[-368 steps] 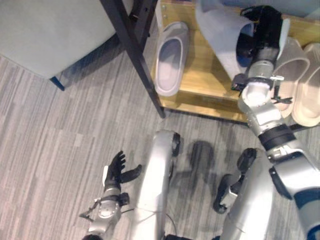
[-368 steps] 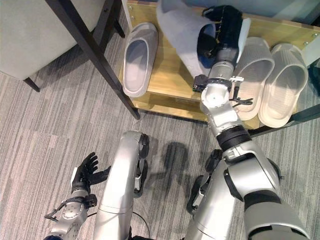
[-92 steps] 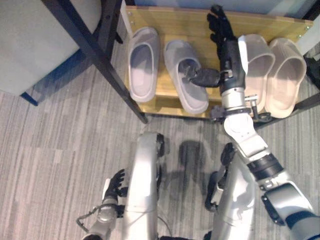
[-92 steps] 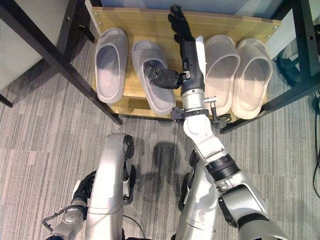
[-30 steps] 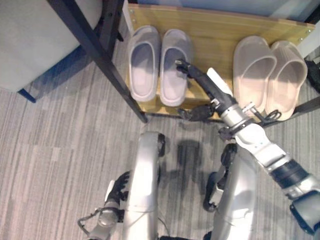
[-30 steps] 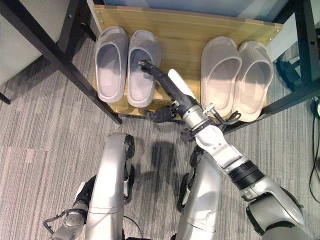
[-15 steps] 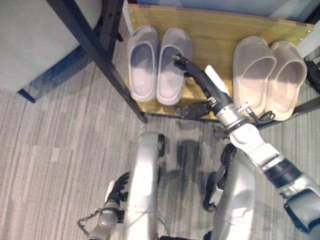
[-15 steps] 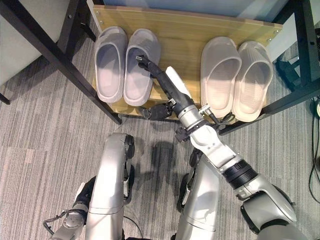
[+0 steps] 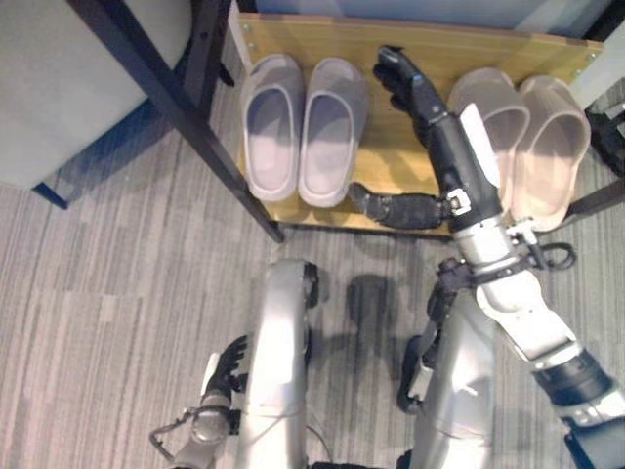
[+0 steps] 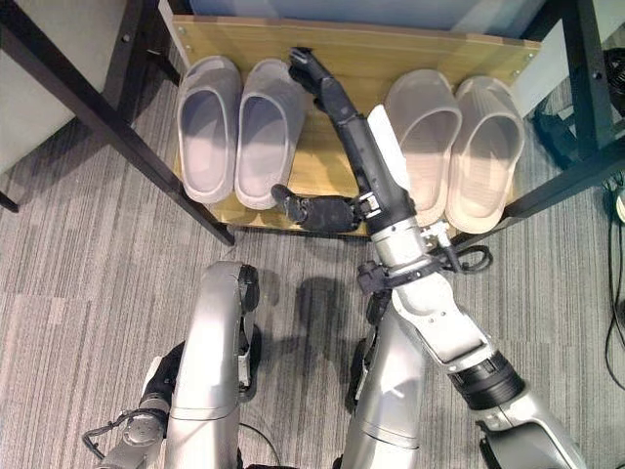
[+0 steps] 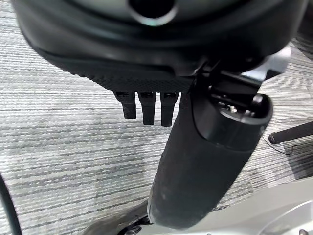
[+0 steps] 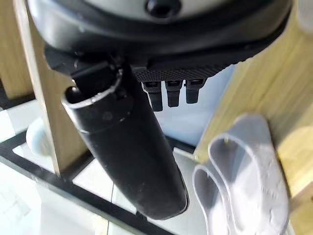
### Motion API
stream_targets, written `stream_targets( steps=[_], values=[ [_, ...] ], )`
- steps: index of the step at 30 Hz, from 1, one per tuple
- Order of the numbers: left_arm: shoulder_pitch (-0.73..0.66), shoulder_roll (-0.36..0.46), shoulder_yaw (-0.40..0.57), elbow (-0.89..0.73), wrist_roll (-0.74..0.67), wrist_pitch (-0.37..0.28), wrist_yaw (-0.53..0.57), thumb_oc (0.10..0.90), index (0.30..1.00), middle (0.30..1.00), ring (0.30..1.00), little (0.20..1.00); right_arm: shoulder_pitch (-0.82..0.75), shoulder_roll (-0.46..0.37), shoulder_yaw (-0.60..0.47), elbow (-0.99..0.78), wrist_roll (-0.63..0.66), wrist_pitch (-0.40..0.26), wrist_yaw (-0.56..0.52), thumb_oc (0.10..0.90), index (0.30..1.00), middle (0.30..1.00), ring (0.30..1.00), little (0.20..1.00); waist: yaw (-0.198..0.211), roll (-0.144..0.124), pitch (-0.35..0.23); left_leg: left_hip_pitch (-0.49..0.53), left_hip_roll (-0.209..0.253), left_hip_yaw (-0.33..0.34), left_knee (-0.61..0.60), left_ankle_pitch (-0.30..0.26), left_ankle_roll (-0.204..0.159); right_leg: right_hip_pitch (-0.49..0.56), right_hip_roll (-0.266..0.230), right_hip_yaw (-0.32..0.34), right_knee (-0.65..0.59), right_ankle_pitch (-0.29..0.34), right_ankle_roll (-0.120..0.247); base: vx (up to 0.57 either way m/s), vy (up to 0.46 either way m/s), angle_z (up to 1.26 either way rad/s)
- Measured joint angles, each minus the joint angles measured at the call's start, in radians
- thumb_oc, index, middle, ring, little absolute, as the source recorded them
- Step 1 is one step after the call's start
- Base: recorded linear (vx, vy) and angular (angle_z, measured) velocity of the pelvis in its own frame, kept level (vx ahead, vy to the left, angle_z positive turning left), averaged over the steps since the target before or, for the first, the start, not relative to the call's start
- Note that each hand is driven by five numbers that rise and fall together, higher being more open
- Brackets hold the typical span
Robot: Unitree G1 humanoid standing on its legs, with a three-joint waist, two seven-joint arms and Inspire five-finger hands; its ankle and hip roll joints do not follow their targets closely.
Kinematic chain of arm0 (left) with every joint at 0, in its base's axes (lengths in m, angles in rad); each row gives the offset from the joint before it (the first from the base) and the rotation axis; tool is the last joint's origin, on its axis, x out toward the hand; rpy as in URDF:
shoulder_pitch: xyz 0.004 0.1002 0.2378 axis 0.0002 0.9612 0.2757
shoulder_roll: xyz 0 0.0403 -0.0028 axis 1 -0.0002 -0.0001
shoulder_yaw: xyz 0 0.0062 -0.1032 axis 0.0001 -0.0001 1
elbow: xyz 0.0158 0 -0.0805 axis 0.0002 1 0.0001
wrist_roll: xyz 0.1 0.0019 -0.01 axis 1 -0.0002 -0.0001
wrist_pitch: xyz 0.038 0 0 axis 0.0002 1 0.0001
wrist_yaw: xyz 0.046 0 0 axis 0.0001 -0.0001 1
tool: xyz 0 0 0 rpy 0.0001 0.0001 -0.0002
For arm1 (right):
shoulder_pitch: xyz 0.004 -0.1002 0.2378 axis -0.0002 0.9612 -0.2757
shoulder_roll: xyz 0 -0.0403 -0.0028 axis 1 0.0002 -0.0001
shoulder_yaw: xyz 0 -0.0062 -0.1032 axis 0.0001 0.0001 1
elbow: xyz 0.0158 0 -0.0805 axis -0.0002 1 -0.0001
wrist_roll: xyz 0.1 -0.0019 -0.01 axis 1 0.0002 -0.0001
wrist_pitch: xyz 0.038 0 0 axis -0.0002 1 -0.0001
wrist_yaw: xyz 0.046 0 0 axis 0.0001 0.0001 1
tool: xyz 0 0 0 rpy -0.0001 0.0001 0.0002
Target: Arrange the slippers neatly on the shoe rack.
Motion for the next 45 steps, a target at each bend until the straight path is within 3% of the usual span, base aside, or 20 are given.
stream_targets(
  steps=[3,7,8,9,13,15,20,21,23,25,27,29,31,34,36,41,45],
  values=[
    [-0.032,-0.015,0.032,-0.005,0.004,0.001,0.0,0.8,0.9,0.9,0.9,0.9,0.075,-0.011,-0.074,-0.023,-0.055,-0.004,-0.013,0.8,0.9,0.9,0.9,0.9,-0.006,0.002,0.0,0.001,-0.011,-0.002,-0.028,0.011,-0.014,0.008,-0.011,-0.009,-0.025,-0.001,-0.002,-0.08,0.038,0.07],
    [-0.123,-0.038,0.101,-0.096,0.009,0.012,0.04,0.8,0.9,0.9,0.9,0.9,0.3,0.024,-0.176,-0.028,-0.13,-0.015,-0.046,0.8,0.9,0.9,0.9,0.9,-0.008,0.001,-0.002,0.029,-0.022,-0.014,-0.203,0.084,-0.011,0.069,-0.056,-0.079,-0.2,0.039,-0.022,-0.16,0.016,0.19],
    [-0.125,-0.04,0.116,-0.169,0.033,-0.011,0.069,0.8,0.9,0.9,0.9,0.9,0.385,0.044,-0.161,-0.006,-0.151,-0.008,-0.053,0.8,0.9,0.9,0.9,0.9,-0.011,0.0,-0.001,0.106,-0.034,-0.015,-0.323,0.122,-0.035,0.152,-0.062,-0.106,-0.325,0.074,-0.005,-0.15,-0.043,0.03],
    [-0.126,-0.04,0.117,-0.183,0.038,-0.016,0.075,0.8,0.9,0.9,0.9,0.9,0.401,0.051,-0.15,0.01,-0.16,-0.008,-0.055,0.8,0.9,0.9,0.9,0.9,-0.015,0.0,0.0,0.15,-0.033,-0.013,-0.363,0.127,-0.04,0.194,-0.062,-0.109,-0.365,0.078,0.001,-0.13,-0.055,-0.05],
    [-0.114,-0.02,0.116,-0.281,0.086,-0.033,0.141,0.8,0.9,0.9,0.9,0.9,0.516,0.092,-0.061,0.076,-0.16,-0.031,-0.045,0.8,0.9,0.9,0.9,0.9,-0.006,-0.012,-0.011,0.394,-0.012,-0.04,-0.607,0.162,-0.028,0.456,-0.071,-0.204,-0.62,0.127,-0.039,-0.05,-0.01,-0.02],
    [-0.08,-0.006,0.112,-0.349,0.122,-0.067,0.15,0.8,0.9,0.9,0.9,0.9,0.577,0.105,-0.038,0.109,-0.16,-0.048,-0.015,0.8,0.9,0.9,0.9,0.9,-0.003,-0.041,-0.017,0.477,0.0,-0.04,-0.717,0.196,-0.021,0.543,-0.07,-0.236,-0.729,0.156,-0.063,0.01,-0.031,0.06],
    [-0.038,-0.002,0.099,-0.373,0.148,-0.064,0.121,0.8,0.9,0.9,0.9,0.9,0.624,0.13,-0.044,0.209,-0.162,-0.035,-0.001,0.8,0.9,0.9,0.9,0.9,-0.005,-0.066,-0.029,0.61,0.02,-0.069,-0.921,0.27,-0.035,0.709,-0.05,-0.316,-0.956,0.234,-0.074,0.05,-0.064,0.07],
    [-0.012,0.004,0.1,-0.372,0.149,-0.053,0.102,0.8,0.9,0.9,0.9,0.9,0.651,0.131,-0.06,0.213,-0.162,-0.028,0.014,0.8,0.9,0.9,0.9,0.9,-0.009,-0.096,-0.048,0.685,0.02,-0.059,-1.03,0.309,-0.033,0.781,-0.045,-0.327,-1.06,0.268,-0.075,0.11,-0.058,0.05],
    [0.012,0.008,0.097,-0.339,0.161,-0.049,0.082,0.8,0.9,0.9,0.9,0.9,0.676,0.145,-0.084,0.215,-0.164,-0.028,0.031,0.8,0.9,0.9,0.9,0.9,-0.008,-0.119,-0.065,0.788,0.025,-0.047,-1.151,0.352,-0.047,0.876,-0.034,-0.333,-1.176,0.313,-0.059,0.09,-0.025,-0.01],
    [0.064,0.017,0.082,-0.335,0.17,-0.053,0.079,0.8,0.9,0.9,0.9,0.9,0.718,0.157,-0.1,0.212,-0.165,-0.038,0.021,0.8,0.9,0.9,0.9,0.9,-0.016,-0.14,-0.159,0.831,0.034,-0.027,-1.238,0.376,-0.048,0.912,-0.023,-0.336,-1.264,0.341,-0.056,0.15,-0.015,-0.09],
    [0.064,0.033,0.065,-0.309,0.199,-0.025,0.046,0.8,0.9,0.9,0.9,0.9,0.665,0.209,-0.106,0.341,-0.202,-0.039,0.02,0.8,0.9,0.9,0.9,0.9,-0.017,-0.156,-0.167,0.928,0.033,-0.018,-1.338,0.417,-0.053,0.999,-0.021,-0.343,-1.354,0.381,-0.052,0.12,-0.032,-0.01],
    [0.073,0.033,0.061,-0.306,0.236,-0.015,-0.005,0.8,0.9,0.9,0.9,0.9,0.641,0.286,-0.125,0.527,-0.203,-0.017,0.019,0.8,0.9,0.9,0.9,0.9,-0.013,-0.155,-0.19,1.107,0.021,0.006,-1.561,0.498,-0.053,1.165,-0.021,-0.356,-1.554,0.448,-0.039,0.2,-0.045,0.03],
    [0.115,0.019,0.038,-0.293,0.236,-0.019,-0.029,0.8,0.9,0.9,0.9,0.9,0.682,0.316,-0.15,0.683,-0.184,0.012,0.017,0.8,0.9,0.9,0.9,0.9,-0.013,-0.112,-0.289,1.23,0.018,0.039,-1.779,0.583,-0.049,1.274,-0.024,-0.38,-1.756,0.533,-0.018,0.12,-0.048,-0.11],
    [0.125,-0.001,0.048,-0.266,0.235,-0.015,-0.049,0.8,0.9,0.9,0.9,0.9,0.683,0.331,-0.176,0.799,-0.142,0.039,0.022,0.8,0.9,0.9,0.9,0.9,-0.033,-0.073,-0.315,1.308,0.008,0.044,-1.892,0.635,-0.049,1.349,-0.021,-0.394,-1.857,0.582,-0.009,0.09,-0.078,-0.01],
    [0.137,-0.013,0.055,-0.22,0.234,-0.009,-0.073,0.8,0.9,0.9,0.9,0.9,0.668,0.364,-0.19,0.922,-0.107,0.063,0.02,0.8,0.9,0.9,0.9,0.9,-0.044,-0.055,-0.353,1.415,0.005,0.049,-2.059,0.709,-0.051,1.436,-0.002,-0.401,-1.988,0.639,-0.006,0.08,-0.112,0.01],
    [0.187,-0.02,0.067,-0.189,0.235,0.01,-0.094,0.8,0.9,0.9,0.9,0.9,0.706,0.375,-0.18,0.921,-0.072,0.08,0.055,0.8,0.9,0.9,0.9,0.9,-0.074,-0.013,-0.419,1.527,0.028,0.076,-2.235,0.789,-0.059,1.518,0.039,-0.394,-2.133,0.697,-0.014,0.02,-0.154,-0.13],
    [0.224,-0.033,0.065,-0.194,0.235,0.014,-0.138,0.8,0.9,0.9,0.9,0.9,0.722,0.371,-0.184,0.957,-0.036,0.082,0.071,0.8,0.9,0.9,0.9,0.9,-0.07,0.034,-0.481,1.57,0.049,0.084,-2.326,0.838,-0.067,1.583,0.082,-0.396,-2.272,0.76,-0.012,-0.04,-0.093,-0.03]
  ],
)
